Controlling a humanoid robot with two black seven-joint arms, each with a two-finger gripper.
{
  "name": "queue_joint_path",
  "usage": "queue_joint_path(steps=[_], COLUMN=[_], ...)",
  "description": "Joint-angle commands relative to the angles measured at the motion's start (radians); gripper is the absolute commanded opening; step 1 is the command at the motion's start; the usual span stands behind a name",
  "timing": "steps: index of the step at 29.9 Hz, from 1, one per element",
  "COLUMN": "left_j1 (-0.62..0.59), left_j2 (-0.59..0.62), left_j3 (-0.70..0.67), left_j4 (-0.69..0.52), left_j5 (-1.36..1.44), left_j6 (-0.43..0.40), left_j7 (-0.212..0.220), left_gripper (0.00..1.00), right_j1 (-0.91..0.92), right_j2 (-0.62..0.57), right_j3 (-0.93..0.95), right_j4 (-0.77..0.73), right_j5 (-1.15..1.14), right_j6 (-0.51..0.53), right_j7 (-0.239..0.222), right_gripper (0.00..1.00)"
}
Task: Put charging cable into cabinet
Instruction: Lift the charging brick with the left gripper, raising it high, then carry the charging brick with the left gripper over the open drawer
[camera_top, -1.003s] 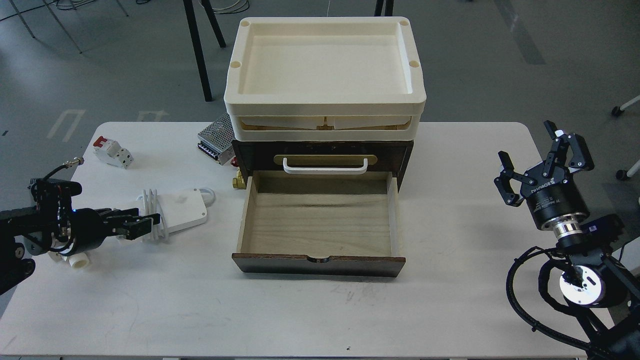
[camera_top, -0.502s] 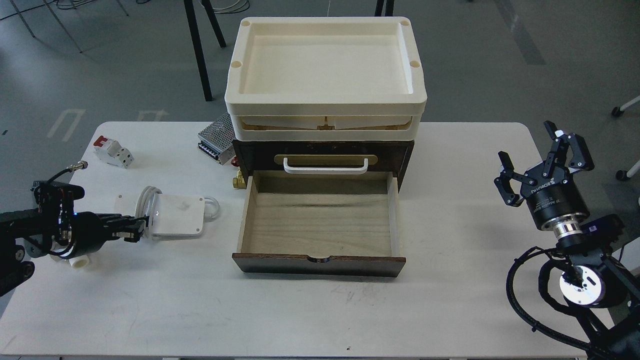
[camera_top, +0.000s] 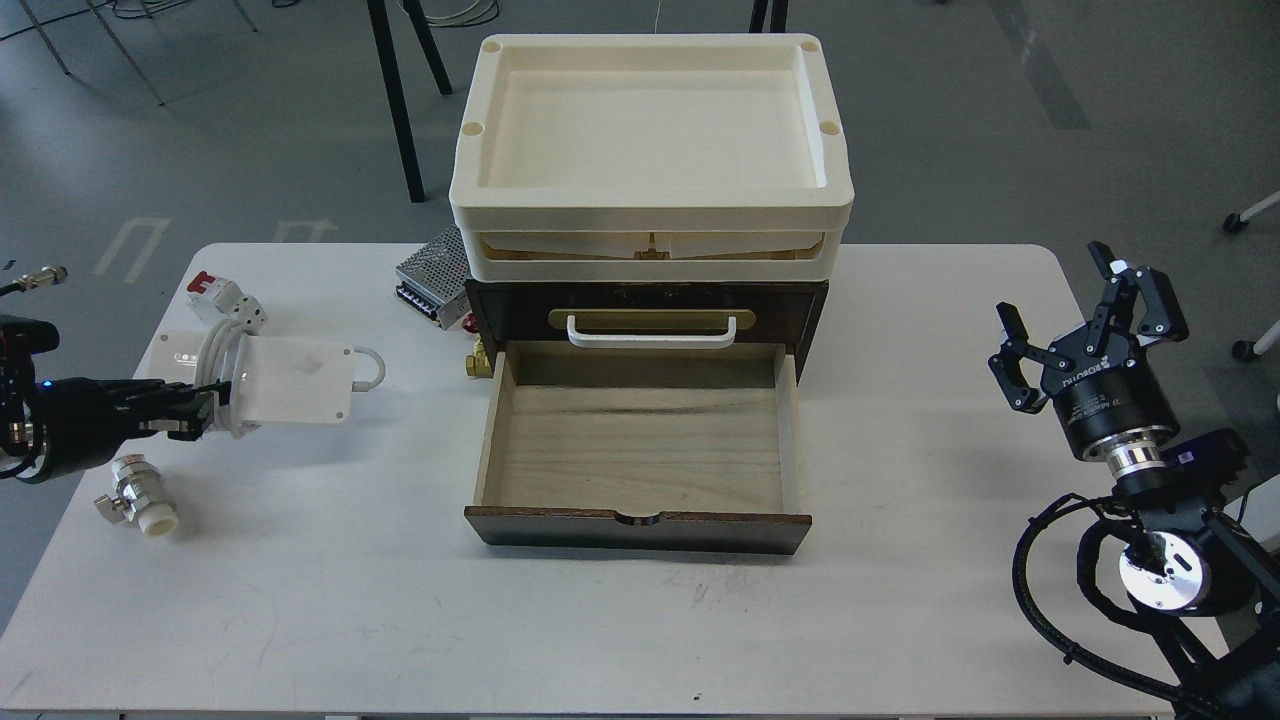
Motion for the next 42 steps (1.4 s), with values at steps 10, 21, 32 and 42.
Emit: queue_joint_path(steps=[10,21,32,42], left_j1=[-0.002,-0.040,-0.330,-0.313], left_j2=[0.215,0.301,0.289,0.200], left_j3=[-0.206,-0.493,-0.547,-0.406], left_j4=[0.004,0.004,-0.290,-0.589], left_j5=[-0.474,-0.703,-0.546,-0.237], left_j6=[-0.056,-0.319,-0.414,-0.414], left_j7=[0.000,0.000,0.000,0.000], left_gripper=[0.00,0.00,0.00,0.00], right_j1=[0.000,0.000,0.000,0.000], right_j2=[0.000,0.000,0.002,0.000], right_j3=[0.000,0.000,0.003,0.005], right_j4=[0.000,0.000,0.000,0.000], right_j5=[0.000,0.000,0.000,0.000], right_j6=[-0.001,-0.009,-0.012,-0.012], right_j7=[0.000,0.000,0.000,0.000], right_gripper=[1.00,1.00,1.00,1.00])
